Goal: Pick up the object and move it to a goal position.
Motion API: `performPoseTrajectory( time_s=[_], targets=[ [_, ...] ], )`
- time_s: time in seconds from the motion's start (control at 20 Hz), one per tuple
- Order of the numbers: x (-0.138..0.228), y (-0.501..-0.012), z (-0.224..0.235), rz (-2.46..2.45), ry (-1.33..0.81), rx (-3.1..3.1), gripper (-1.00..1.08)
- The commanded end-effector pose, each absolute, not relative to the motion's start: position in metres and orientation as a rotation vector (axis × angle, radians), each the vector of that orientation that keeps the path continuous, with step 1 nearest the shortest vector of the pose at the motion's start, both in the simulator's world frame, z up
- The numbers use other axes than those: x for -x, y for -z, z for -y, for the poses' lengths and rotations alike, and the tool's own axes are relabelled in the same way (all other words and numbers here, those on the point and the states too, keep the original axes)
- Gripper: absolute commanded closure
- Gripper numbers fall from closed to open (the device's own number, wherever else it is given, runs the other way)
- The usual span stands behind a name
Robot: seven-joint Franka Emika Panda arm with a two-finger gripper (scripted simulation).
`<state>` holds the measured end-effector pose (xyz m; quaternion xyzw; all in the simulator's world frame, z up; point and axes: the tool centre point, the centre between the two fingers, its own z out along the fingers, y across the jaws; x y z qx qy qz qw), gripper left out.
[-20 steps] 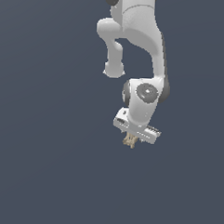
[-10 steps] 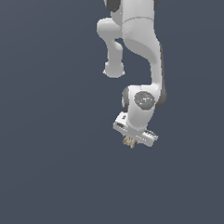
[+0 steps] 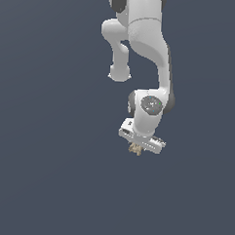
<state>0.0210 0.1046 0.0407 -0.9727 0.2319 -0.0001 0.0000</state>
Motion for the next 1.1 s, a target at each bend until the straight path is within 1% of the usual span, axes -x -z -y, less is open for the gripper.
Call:
performPoseTrajectory(
  time_s=[0.0, 0.25, 0.5, 0.75, 1.05],
  targets=[
    [-0.021, -0.041, -0.105, -0.728, 0.001, 3.056, 1.08],
    [-0.018, -0.043, -0.093, -0.728, 0.001, 3.056, 1.08],
    [-0.01, -0.05, -0.062, -0.728, 0.001, 3.056, 1.08],
    [0.002, -0.061, -0.014, -0.728, 0.001, 3.056, 1.08],
    [0.02, -0.077, 0.061, -0.728, 0.0, 3.055, 1.08]
  ],
)
